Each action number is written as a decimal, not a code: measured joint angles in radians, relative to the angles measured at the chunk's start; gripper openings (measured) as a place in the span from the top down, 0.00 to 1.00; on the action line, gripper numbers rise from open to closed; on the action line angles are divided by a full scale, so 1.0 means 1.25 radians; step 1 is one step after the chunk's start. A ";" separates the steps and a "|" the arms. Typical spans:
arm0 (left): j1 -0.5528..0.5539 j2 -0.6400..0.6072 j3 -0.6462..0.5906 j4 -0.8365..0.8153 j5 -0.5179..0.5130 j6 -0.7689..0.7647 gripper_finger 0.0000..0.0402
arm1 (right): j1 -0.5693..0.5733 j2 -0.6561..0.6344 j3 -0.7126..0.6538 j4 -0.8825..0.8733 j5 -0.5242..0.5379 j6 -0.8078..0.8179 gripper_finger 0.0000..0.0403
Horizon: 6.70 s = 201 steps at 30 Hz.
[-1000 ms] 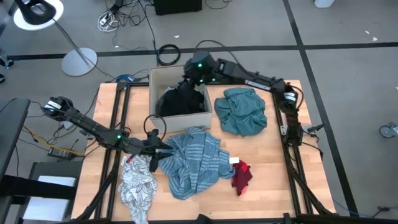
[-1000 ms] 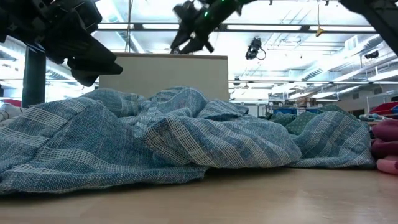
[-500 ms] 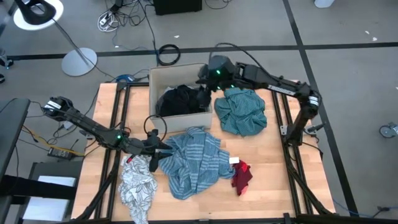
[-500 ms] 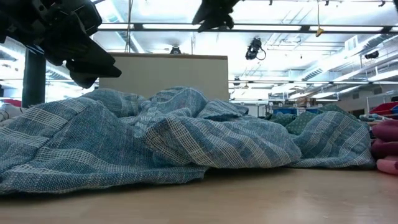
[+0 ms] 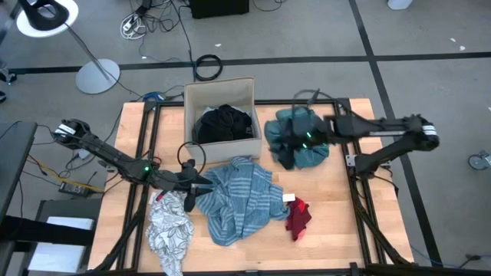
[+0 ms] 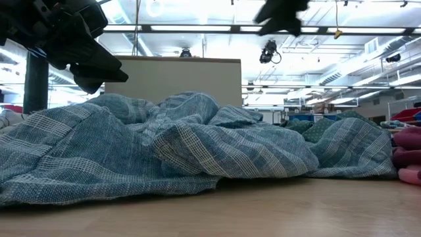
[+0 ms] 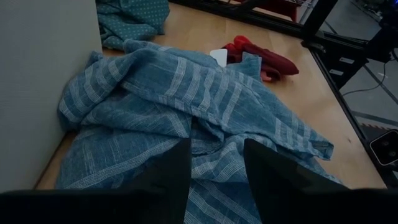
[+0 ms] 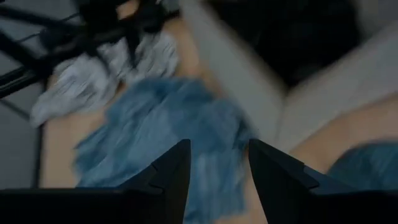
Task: Sort clothes
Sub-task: Put the red sock into the white laundry organizer
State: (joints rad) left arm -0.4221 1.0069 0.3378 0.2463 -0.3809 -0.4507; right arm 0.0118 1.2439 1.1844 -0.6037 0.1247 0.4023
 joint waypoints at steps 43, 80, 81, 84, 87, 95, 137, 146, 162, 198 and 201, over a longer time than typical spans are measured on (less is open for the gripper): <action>0.001 0.000 -0.001 -0.003 -0.009 -0.001 0.62 | 0.488 0.307 -0.227 -0.025 -0.028 0.600 0.82; 0.001 0.000 -0.001 -0.003 -0.017 -0.006 0.62 | 0.297 -0.042 0.048 -0.079 0.409 0.069 1.00; 0.001 0.000 -0.001 -0.003 -0.017 -0.006 0.62 | 0.269 -0.042 0.056 -0.046 0.407 0.017 1.00; 0.001 0.000 -0.001 0.001 -0.017 -0.005 0.62 | 0.183 -0.042 0.073 0.079 0.373 -0.125 1.00; 0.001 0.000 -0.001 0.001 -0.018 -0.005 0.62 | 0.088 -0.031 0.074 0.211 0.298 -0.215 1.00; 0.001 0.000 -0.001 0.002 -0.018 -0.003 0.62 | -0.126 0.103 0.075 0.482 0.074 -0.263 1.00; 0.001 0.000 0.000 -0.004 -0.019 0.001 0.62 | -0.300 0.775 0.663 0.028 -0.152 -0.163 0.93; 0.001 0.000 0.000 -0.004 -0.019 0.001 0.62 | -0.299 0.645 0.663 -0.007 -0.152 -0.191 0.70; 0.001 0.000 0.000 -0.005 -0.019 0.000 0.62 | -0.065 0.375 0.664 -0.646 0.133 0.017 0.65; 0.001 0.000 0.000 -0.004 -0.019 -0.020 0.62 | 0.656 0.356 -0.115 -0.305 0.398 1.017 0.66; 0.001 0.000 0.000 -0.004 -0.019 -0.020 0.62 | 0.656 0.356 -0.186 -0.175 0.387 1.017 0.66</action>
State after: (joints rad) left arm -0.4207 1.0073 0.3374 0.2409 -0.4042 -0.4755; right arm 0.8314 1.6894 0.9514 -0.8229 0.6088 1.6741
